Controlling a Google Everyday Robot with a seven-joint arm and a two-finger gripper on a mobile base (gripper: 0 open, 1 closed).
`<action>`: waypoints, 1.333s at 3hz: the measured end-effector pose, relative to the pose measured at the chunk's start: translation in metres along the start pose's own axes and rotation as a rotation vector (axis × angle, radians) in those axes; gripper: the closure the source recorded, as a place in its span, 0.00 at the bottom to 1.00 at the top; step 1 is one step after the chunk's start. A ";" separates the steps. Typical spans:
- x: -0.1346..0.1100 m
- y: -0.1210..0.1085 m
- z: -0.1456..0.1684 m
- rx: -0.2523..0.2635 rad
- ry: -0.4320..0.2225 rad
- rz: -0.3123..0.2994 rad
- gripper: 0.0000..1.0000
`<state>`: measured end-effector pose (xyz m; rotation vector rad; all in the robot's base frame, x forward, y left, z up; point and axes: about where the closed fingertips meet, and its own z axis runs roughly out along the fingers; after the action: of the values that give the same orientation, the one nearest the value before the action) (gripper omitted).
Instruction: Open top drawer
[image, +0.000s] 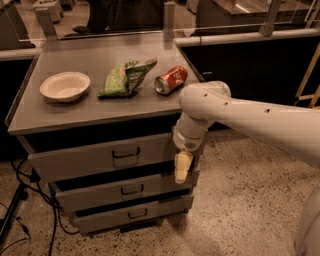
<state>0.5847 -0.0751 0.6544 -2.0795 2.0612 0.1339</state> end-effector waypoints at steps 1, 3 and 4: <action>0.001 0.005 0.002 -0.013 0.003 0.002 0.00; 0.012 0.060 -0.020 -0.079 -0.015 0.016 0.00; 0.012 0.061 -0.020 -0.079 -0.015 0.016 0.00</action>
Offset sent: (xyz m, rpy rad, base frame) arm -0.1016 -0.0284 -0.0234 0.0046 0.1681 -0.0074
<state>0.5229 -0.0913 0.6658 -2.1006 2.0965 0.2363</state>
